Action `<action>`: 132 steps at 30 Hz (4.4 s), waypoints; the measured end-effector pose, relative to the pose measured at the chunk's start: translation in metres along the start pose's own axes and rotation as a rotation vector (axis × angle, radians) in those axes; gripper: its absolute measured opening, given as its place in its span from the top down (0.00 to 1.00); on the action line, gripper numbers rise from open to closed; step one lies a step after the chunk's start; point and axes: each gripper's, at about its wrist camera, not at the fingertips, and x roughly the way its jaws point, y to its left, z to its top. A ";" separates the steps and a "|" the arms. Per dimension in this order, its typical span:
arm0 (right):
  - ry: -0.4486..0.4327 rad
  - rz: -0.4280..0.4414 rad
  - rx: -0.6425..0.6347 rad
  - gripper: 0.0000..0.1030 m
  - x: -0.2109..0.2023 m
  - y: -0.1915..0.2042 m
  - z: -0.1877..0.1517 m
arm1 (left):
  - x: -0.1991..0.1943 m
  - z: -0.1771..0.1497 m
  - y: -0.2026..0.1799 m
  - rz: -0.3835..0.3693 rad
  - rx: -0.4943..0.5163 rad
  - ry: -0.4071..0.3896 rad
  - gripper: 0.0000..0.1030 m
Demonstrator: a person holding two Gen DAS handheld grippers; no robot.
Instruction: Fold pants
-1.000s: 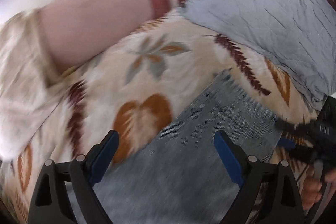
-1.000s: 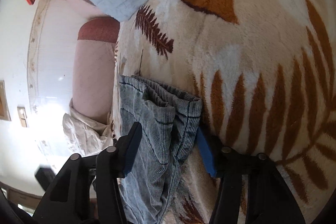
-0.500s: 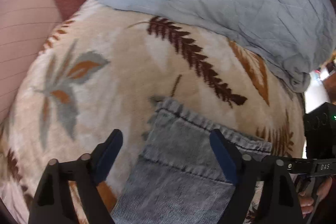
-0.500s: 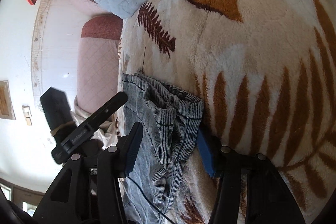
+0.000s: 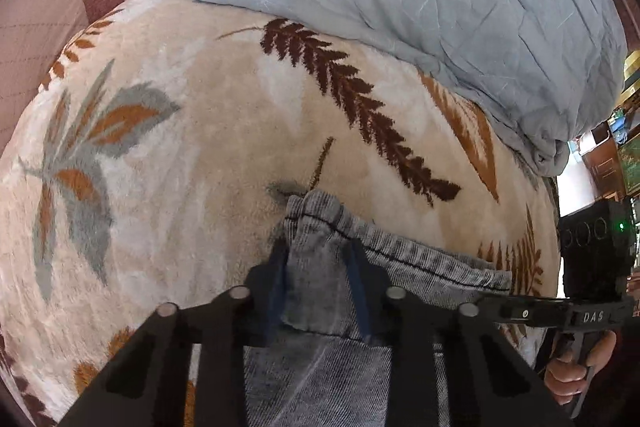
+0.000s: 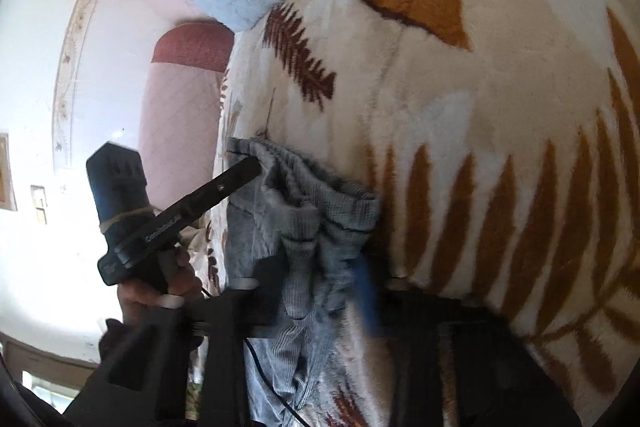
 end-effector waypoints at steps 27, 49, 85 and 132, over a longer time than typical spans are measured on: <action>-0.068 0.158 -0.393 0.86 -0.051 0.108 -0.065 | -0.155 -0.059 -0.012 0.054 -0.136 -0.349 0.88; 0.478 -0.027 -0.727 0.63 0.074 0.134 -0.240 | -0.153 -0.267 0.094 0.251 -0.500 -0.238 0.79; 0.356 0.019 -0.205 0.45 0.062 0.086 -0.139 | -0.145 -0.316 -0.039 0.159 -0.740 -0.396 0.77; 0.507 0.109 -0.990 0.33 0.088 0.242 -0.349 | -0.261 -0.601 -0.065 0.661 -1.137 -0.789 0.29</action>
